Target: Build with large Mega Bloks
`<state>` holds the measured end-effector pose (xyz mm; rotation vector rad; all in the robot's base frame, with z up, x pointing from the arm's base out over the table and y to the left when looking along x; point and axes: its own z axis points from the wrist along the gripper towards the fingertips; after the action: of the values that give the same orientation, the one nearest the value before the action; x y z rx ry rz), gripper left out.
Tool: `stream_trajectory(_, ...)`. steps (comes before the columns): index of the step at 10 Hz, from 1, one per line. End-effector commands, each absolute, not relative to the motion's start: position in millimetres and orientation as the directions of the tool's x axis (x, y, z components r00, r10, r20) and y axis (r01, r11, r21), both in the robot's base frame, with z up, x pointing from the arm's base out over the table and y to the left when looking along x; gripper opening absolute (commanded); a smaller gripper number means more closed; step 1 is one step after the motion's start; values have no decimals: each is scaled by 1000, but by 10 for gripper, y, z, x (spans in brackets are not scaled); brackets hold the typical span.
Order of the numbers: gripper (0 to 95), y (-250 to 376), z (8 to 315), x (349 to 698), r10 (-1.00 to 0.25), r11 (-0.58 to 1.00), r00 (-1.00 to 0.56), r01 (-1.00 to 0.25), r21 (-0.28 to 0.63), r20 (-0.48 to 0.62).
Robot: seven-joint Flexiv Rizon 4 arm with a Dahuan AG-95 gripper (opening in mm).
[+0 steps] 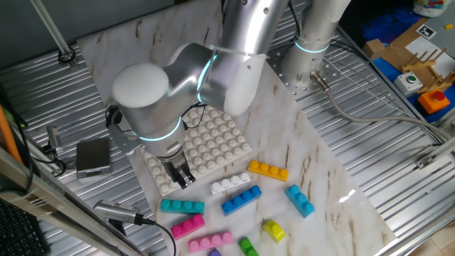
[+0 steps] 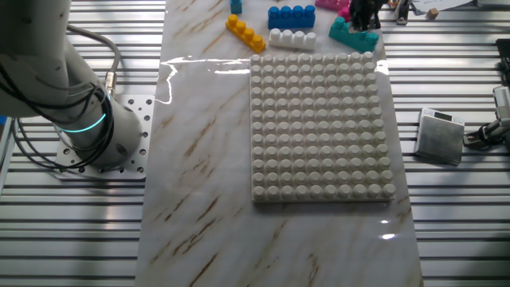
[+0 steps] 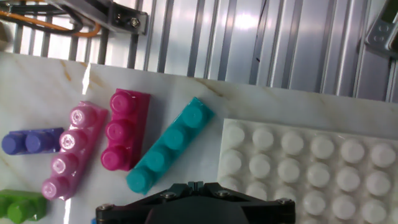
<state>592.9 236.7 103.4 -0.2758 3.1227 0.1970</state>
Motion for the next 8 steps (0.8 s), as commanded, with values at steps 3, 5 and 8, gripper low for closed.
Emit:
stream_trajectory(3, 0, 2381, 1032, 5934, -144, 977, -989, -144, 155, -10)
stream_trajectory(5, 0, 2381, 1032, 5934, -136, 979, -991, -135, 154, -4)
stream_trajectory(8, 0, 2444, 1005, 5999, -27, 988, -1000, -29, 153, -14)
